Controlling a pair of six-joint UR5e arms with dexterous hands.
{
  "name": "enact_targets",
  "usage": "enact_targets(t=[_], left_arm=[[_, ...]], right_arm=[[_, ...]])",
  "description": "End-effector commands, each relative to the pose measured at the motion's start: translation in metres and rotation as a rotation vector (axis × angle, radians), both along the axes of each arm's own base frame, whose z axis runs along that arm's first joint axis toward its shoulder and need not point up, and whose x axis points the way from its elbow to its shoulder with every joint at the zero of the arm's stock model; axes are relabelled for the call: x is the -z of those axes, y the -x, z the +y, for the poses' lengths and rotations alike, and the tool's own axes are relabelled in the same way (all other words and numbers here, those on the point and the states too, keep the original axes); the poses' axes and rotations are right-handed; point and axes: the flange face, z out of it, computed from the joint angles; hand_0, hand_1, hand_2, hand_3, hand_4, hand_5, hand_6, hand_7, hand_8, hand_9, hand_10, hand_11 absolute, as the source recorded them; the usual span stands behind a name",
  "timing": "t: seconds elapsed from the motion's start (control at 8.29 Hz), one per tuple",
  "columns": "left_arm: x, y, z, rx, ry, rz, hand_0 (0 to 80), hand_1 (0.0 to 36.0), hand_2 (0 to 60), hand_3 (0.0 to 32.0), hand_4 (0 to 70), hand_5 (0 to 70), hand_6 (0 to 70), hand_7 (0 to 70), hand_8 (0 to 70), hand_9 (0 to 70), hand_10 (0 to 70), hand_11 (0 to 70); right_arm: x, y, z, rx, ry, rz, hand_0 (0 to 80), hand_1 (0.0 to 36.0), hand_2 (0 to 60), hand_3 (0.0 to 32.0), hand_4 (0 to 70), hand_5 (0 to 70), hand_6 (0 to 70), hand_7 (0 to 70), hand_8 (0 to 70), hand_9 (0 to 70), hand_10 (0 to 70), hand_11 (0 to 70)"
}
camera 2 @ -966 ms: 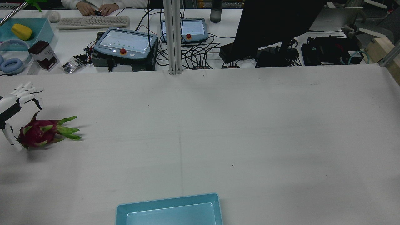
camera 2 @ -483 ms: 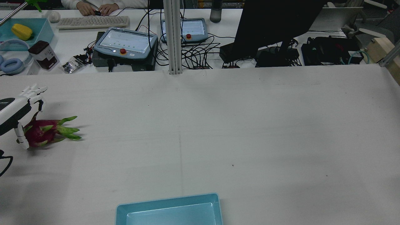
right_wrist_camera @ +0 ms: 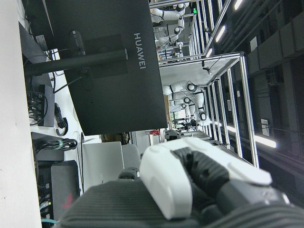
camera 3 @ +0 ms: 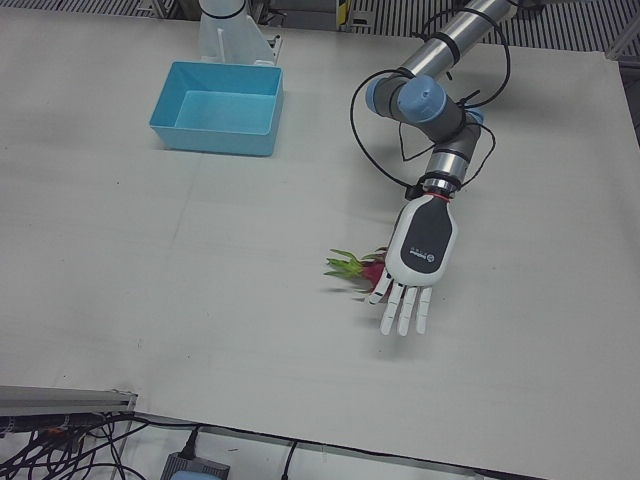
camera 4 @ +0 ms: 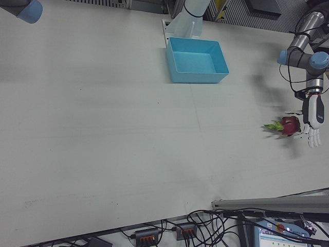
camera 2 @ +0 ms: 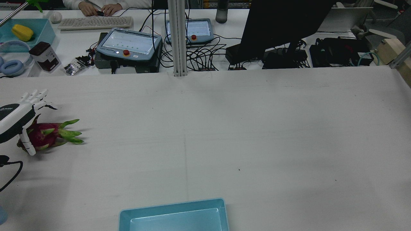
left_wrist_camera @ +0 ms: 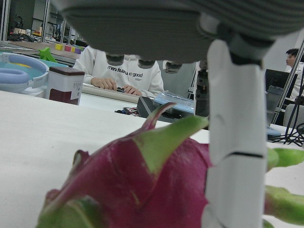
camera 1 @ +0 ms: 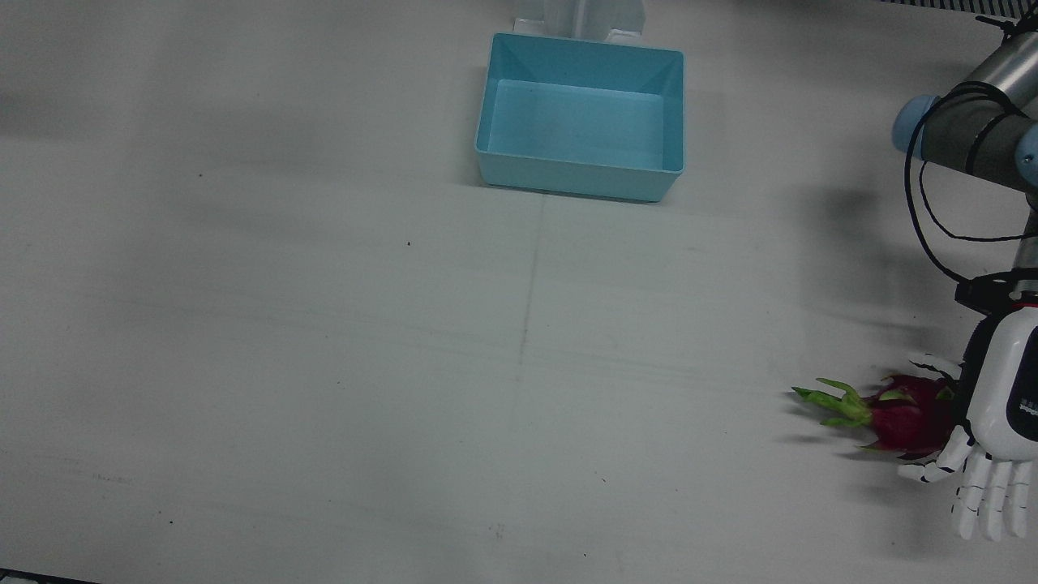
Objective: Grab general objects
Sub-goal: 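Move the left hand down beside the pink dragon fruit, then close the left hand's fingers around the dragon fruit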
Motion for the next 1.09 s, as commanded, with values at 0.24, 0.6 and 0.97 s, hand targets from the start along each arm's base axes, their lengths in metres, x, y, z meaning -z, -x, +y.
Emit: enact_targets(t=[0.24,0.6,0.97], left_arm=[[-0.008,-0.040,0.009,-0.022,0.048,-0.049,64.0,25.9,0.0,27.8,2.6,0.0,0.0,0.9,0.0,0.0,0.0,0.0],[-0.014,-0.032,0.010,0.038,0.070,-0.075,61.6,25.1,0.0,27.6,1.7,0.0,0.0,0.0,0.0,0.0,0.0,0.0],[-0.013,-0.033,0.005,0.064,0.078,-0.088,61.2,25.9,2.0,24.6,3.0,0.0,0.0,0.5,0.0,0.0,0.0,0.0]], right_arm=[[0.000,0.000,0.000,0.000,0.000,0.000,0.0,0.0,0.0,0.0,0.0,0.0,0.0,0.0,0.0,0.0,0.0,0.0],[0.000,0.000,0.000,0.000,0.000,0.000,0.0,0.0,0.0,0.0,0.0,0.0,0.0,0.0,0.0,0.0,0.0,0.0],[0.000,0.000,0.000,0.000,0.000,0.000,0.0,0.0,0.0,0.0,0.0,0.0,0.0,0.0,0.0,0.0,0.0,0.0]])
